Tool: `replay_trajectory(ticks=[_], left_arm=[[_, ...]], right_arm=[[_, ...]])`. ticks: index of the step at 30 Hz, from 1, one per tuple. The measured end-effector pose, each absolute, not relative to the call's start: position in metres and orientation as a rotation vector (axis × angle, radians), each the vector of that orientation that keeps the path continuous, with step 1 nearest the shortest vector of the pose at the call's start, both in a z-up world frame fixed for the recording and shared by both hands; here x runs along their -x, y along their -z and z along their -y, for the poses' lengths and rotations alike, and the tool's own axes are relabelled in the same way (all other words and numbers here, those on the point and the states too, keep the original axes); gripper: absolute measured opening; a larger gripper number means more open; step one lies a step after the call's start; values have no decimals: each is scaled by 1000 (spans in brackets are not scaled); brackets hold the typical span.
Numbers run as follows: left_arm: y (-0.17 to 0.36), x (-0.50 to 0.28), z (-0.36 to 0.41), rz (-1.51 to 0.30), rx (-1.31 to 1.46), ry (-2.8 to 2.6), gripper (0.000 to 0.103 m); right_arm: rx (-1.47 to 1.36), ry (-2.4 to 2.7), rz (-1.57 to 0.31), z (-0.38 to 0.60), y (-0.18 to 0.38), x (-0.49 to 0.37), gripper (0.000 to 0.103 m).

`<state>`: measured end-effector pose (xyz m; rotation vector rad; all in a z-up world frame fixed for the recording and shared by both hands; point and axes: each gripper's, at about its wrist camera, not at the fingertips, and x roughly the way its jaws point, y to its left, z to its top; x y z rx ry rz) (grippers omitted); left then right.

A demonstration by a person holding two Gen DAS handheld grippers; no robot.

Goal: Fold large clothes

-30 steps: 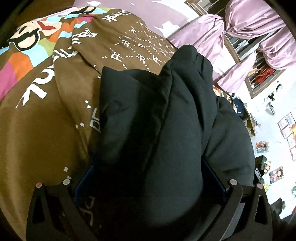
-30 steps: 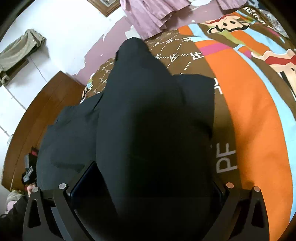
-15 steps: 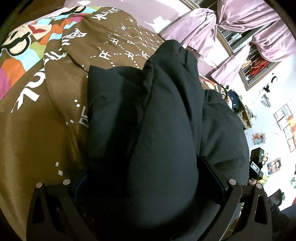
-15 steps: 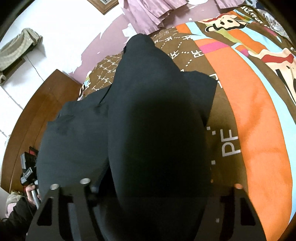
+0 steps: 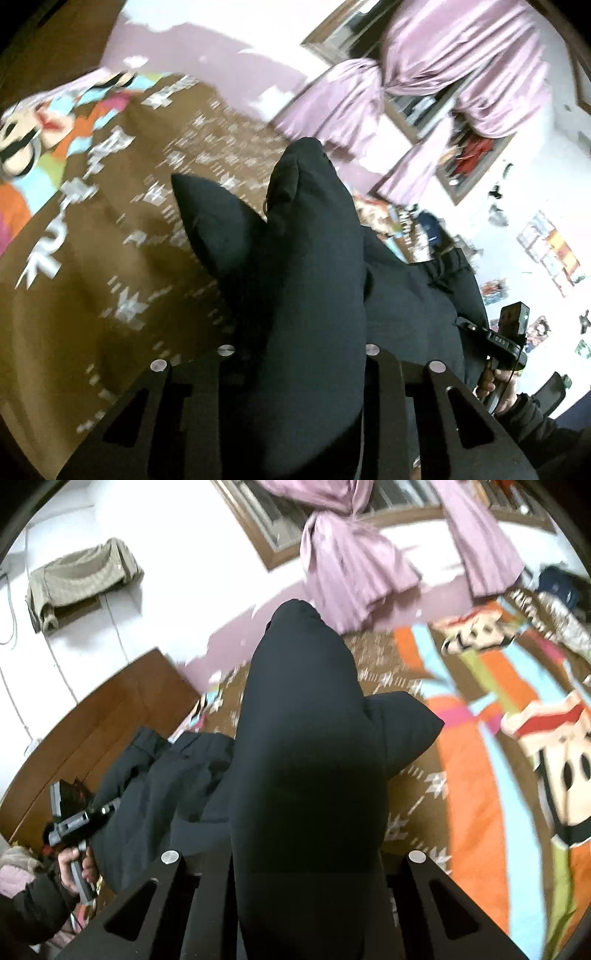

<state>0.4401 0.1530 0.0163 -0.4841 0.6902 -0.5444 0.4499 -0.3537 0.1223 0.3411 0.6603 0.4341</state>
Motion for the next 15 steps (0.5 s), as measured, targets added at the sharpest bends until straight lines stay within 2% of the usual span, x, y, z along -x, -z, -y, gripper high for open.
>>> replay_trajectory(ticks=[6,10,12,14,15], left_arm=[[-36,-448,-109,-649,490,634,25],[-28,-455,-83,-701,447,653,26],[-12,-461,-70,-757,397,613,26],[11,-466,-57,-822,324,536,28],[17,-467,-54,-834,317,515,31]], right_arm=[[-344,-339,-645,395,-129,-438,15],[-333,-242,-756,407,-83,-437,16],[-344,-221,-777,415,-67,-438,20],[-341,-221,-783,421,-59,-438,31],[-332,-217,-787,423,-58,-438,31]])
